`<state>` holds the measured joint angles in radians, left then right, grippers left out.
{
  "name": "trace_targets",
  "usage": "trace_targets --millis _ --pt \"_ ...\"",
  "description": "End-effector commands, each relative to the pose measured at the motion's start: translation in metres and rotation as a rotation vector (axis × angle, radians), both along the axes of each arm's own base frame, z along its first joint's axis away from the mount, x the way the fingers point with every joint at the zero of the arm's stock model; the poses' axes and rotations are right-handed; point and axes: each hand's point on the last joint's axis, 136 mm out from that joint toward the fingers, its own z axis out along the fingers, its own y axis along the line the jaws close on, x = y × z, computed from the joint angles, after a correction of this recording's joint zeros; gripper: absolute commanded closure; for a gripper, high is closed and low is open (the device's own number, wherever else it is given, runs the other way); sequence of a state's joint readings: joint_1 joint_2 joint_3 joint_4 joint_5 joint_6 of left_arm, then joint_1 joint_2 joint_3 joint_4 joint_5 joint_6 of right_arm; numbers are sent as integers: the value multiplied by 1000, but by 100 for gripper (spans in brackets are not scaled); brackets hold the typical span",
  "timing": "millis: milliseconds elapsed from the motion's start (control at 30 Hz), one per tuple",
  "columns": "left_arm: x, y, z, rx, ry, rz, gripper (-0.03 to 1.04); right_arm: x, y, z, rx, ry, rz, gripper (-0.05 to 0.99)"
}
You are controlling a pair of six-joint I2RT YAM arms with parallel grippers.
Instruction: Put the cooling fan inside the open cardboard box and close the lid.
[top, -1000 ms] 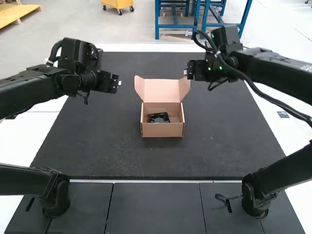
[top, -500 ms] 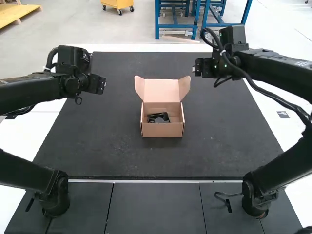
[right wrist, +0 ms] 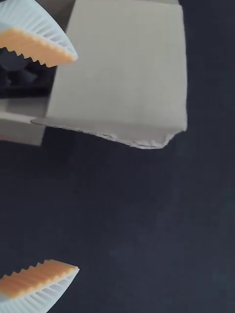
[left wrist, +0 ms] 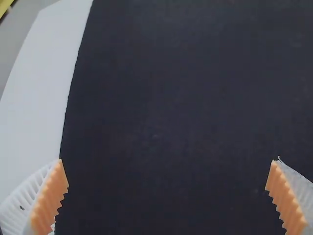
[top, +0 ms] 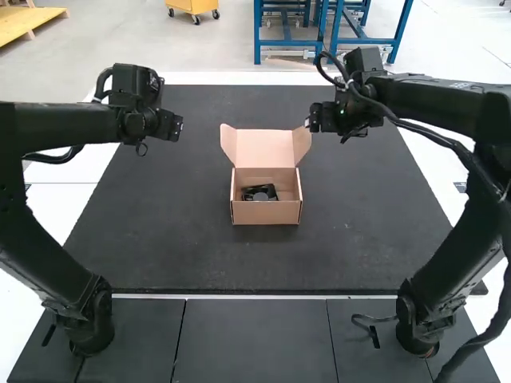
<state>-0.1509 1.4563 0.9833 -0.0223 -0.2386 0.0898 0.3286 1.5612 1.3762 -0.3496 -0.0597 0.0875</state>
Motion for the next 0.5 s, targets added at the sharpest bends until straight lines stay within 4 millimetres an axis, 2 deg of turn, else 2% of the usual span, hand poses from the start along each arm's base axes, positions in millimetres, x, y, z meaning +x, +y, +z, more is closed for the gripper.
trace_targets --millis 0,233,467 --pt "14 -10 14 -9 -34 -22 5 7 4 7 36 -4 6 3" --pt "22 -51 15 -43 -38 -110 5 19 12 -2 40 16 8 3" --pt "21 -75 10 -78 -26 -142 5 31 27 3 55 13 24 3"
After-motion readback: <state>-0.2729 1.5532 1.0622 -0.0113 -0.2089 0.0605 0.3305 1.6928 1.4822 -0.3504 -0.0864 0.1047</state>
